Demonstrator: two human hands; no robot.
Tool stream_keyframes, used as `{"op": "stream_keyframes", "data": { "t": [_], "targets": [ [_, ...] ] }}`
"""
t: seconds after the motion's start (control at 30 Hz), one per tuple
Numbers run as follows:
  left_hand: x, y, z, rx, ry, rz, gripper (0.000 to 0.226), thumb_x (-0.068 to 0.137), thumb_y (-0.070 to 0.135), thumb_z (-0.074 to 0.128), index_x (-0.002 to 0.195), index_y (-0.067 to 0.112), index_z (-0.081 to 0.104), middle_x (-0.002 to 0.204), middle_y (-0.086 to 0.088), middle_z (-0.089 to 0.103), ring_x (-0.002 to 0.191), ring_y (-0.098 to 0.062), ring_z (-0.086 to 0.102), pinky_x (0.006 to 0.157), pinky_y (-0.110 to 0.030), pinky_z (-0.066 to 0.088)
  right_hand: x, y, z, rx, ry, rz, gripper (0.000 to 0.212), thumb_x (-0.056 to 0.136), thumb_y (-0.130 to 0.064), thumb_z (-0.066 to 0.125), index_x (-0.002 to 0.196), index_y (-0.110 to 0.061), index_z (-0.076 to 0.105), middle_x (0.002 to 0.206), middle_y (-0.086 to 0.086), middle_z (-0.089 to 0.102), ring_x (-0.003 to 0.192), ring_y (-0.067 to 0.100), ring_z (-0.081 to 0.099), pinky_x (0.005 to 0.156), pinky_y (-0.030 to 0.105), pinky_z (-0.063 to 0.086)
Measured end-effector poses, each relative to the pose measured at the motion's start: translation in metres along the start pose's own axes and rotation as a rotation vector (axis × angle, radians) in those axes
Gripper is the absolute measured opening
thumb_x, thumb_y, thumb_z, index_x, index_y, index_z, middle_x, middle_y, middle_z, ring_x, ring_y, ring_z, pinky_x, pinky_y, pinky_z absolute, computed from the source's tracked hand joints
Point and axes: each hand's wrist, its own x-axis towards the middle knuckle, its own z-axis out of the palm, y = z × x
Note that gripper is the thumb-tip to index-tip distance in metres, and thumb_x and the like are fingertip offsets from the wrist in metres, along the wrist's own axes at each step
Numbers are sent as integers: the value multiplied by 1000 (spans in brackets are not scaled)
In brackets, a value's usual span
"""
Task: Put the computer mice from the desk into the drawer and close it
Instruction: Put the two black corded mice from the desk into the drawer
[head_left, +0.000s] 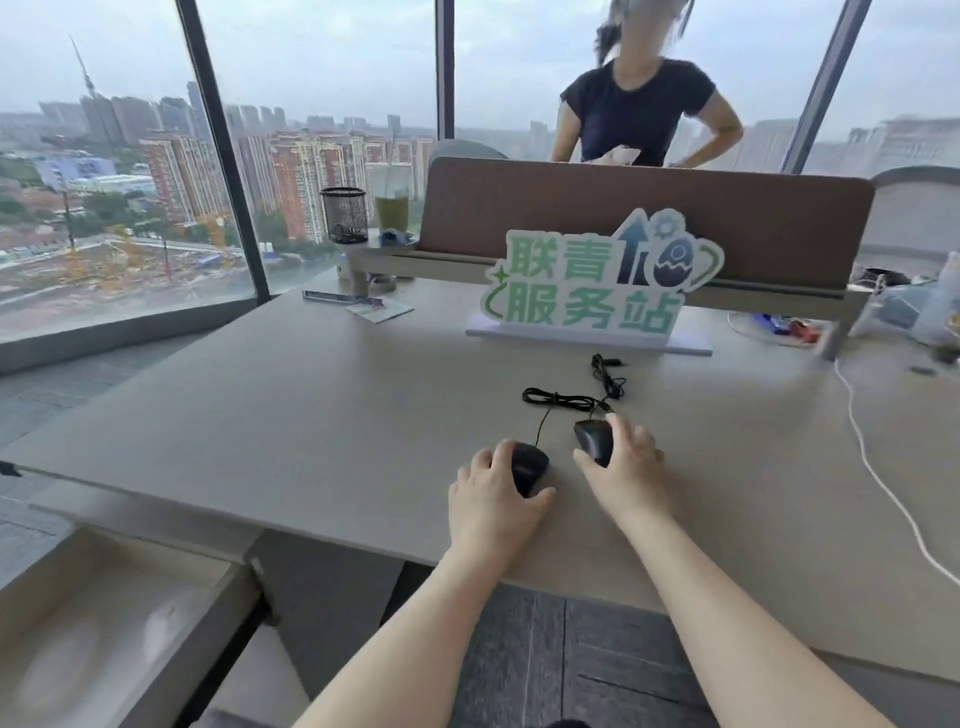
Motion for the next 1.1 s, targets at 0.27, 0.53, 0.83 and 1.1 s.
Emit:
{"op": "stream_keyframes", "data": {
  "t": [0.27, 0.53, 0.83, 1.1],
  "targets": [
    [12, -7, -7, 0, 110, -3, 47, 79, 42, 54, 125, 33, 49, 115, -1, 55, 108, -26, 53, 86, -36, 44, 6, -11, 11, 81, 47, -24, 51, 88, -19, 59, 138, -18, 46, 126, 26, 52, 114, 42, 45, 91, 42, 43],
    [-17, -50, -140, -292, 465, 7, 51, 79, 34, 64, 128, 30, 51, 112, 1, 55, 95, -17, 55, 80, -25, 39, -65, -133, -22, 539, 161, -411, 46, 91, -18, 60, 134, -23, 45, 129, 9, 52, 114, 19, 49, 88, 26, 36],
    [-114, -173, -269, -78, 692, -168, 52, 87, 39, 60, 135, 27, 43, 120, -5, 49, 97, -21, 55, 78, -30, 41, -194, -278, 32, 860, -105, -649, 38, 94, -18, 58, 130, -25, 51, 122, 2, 52, 100, -1, 50, 83, -3, 35],
    [-174, -313, -270, 32, 612, -545, 58, 89, 30, 57, 141, 17, 38, 131, -14, 45, 120, -31, 47, 91, -30, 34, -284, -329, 144, 782, -497, -678, 37, 95, -27, 56, 131, -35, 50, 126, 4, 49, 116, 17, 53, 94, 32, 47]
  ]
}}
